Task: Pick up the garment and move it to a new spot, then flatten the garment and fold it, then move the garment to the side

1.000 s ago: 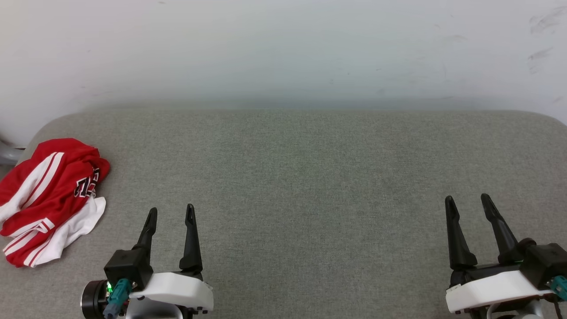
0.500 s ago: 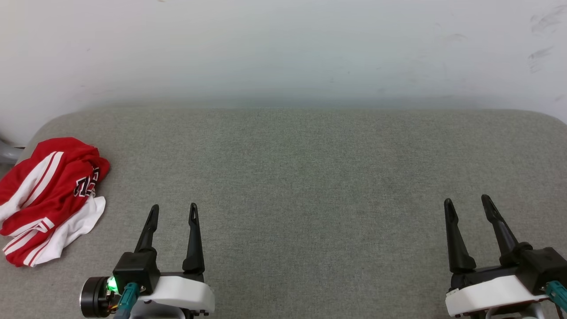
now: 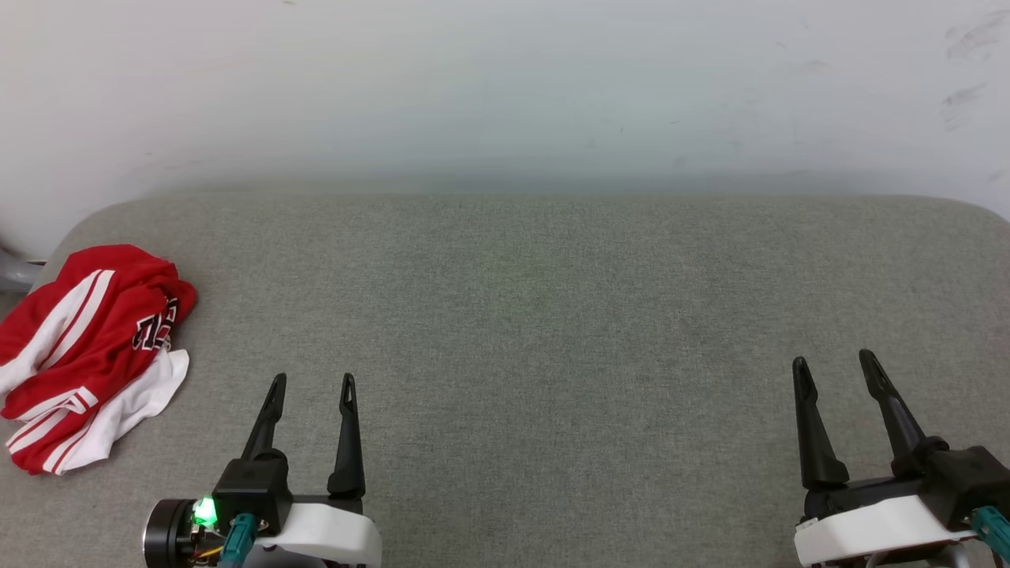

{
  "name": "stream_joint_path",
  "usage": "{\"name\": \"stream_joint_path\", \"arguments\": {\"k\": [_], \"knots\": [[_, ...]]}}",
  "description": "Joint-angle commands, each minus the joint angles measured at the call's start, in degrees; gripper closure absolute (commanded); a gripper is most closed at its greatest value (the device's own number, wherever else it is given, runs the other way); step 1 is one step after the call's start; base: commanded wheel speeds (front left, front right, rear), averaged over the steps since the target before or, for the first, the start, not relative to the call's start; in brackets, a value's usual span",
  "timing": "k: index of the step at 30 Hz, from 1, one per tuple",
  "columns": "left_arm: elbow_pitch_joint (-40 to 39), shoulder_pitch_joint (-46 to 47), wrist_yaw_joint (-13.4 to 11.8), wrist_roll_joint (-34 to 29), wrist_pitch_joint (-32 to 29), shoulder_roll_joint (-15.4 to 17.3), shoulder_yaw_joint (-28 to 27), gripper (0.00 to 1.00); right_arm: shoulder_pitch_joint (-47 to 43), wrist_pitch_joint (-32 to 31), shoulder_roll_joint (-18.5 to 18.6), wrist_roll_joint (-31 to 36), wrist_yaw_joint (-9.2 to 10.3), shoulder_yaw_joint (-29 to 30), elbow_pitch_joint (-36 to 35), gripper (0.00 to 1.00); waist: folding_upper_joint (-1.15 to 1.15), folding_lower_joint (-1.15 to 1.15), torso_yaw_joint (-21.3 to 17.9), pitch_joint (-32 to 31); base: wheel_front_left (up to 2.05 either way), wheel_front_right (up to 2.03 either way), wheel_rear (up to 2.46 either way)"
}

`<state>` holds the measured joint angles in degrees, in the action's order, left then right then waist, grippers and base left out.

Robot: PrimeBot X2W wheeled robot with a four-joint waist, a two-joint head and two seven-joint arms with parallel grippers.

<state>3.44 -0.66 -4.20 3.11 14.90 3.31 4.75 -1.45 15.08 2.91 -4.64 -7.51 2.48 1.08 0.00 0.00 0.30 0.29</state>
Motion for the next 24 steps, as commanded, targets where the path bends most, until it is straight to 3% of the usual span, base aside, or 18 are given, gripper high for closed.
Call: {"name": "stream_joint_path", "arguments": {"k": [1,24], "knots": [[0.1,-0.2,0.2,0.0,0.5,0.0,-0.3,0.0,-0.5,0.1,-0.1,-0.3,0.04,0.0,0.1,0.0,0.0,0.0,0.0,0.0,0.0,0.0,0.0],[1.4,-0.1,1.0,0.7,0.5,-0.4,-0.9,0.0,-0.8,0.1,-0.1,-3.4,0.04,0.1,0.9,0.0,0.0,0.0,1.2,-0.4,0.0,0.0,0.0]]}}
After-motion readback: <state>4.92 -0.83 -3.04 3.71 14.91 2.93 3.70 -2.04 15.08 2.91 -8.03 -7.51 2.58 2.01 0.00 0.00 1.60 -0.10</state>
